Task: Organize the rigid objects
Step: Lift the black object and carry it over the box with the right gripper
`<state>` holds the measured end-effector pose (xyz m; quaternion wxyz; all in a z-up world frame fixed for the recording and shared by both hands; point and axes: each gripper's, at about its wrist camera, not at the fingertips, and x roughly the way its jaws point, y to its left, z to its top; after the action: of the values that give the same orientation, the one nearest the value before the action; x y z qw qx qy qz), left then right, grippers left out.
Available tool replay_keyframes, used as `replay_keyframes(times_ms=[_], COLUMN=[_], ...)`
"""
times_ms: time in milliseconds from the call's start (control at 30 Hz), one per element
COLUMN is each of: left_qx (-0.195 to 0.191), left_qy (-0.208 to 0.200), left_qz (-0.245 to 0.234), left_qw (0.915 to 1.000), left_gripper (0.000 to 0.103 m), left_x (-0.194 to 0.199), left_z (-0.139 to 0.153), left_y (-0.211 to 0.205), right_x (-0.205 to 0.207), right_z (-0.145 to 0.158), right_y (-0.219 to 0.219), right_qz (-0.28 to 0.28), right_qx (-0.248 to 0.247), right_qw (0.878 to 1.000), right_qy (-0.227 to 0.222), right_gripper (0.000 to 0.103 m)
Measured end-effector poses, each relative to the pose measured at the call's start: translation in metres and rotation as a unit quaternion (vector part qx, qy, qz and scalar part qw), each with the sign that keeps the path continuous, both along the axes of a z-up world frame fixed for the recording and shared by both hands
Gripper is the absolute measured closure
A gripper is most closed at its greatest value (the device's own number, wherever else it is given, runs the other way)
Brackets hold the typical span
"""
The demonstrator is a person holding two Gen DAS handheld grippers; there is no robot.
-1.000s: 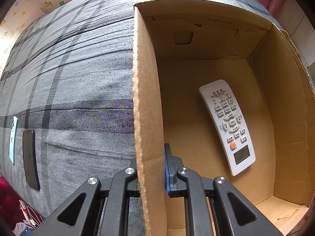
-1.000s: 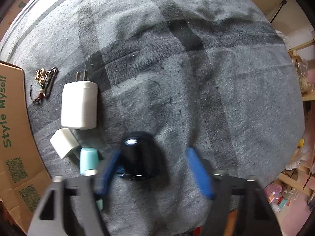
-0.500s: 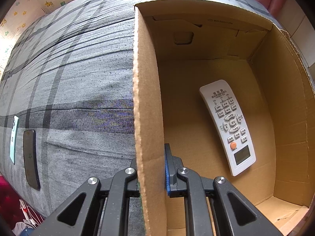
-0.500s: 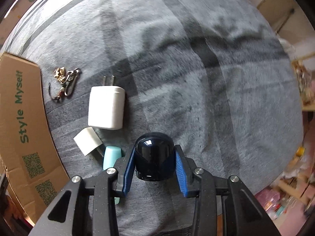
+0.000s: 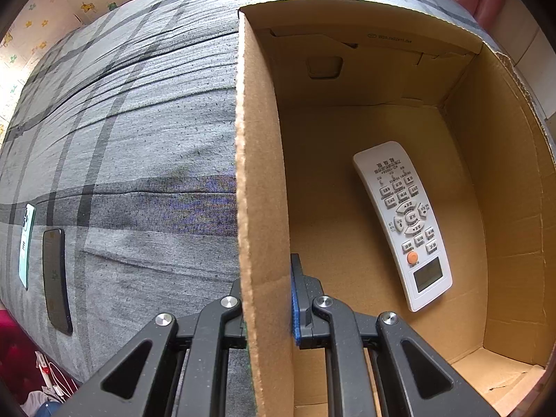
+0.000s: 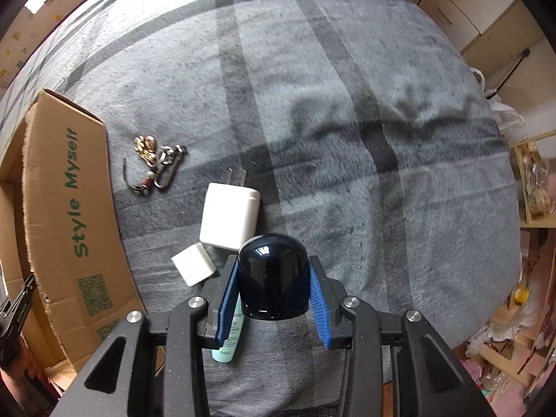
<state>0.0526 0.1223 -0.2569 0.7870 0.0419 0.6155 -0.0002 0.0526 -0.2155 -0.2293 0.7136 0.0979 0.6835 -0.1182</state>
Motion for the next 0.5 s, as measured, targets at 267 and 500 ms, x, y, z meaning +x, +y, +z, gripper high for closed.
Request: replay_keyframes(times_ms=[267,500], left_qx=[0.002,0.002], left_qy=[0.000,0.000], left_qz=[-0.001,-0.001], left_qw=[1.0000,1.0000], left_gripper=[0.090,0.090], left_x=[0.000,0.000], left_z=[0.000,0.000], left_y=[0.000,0.000], right_x=[0.012,0.017], right_z=[0.028,0.028], right_y=[0.017,0.027], right_qz=[0.021,0.039], right_qx=[0.000,0.002], right_qw=[1.000,0.998], right_qy=[-0.021,-0.040], right_gripper=[0.062,0.062])
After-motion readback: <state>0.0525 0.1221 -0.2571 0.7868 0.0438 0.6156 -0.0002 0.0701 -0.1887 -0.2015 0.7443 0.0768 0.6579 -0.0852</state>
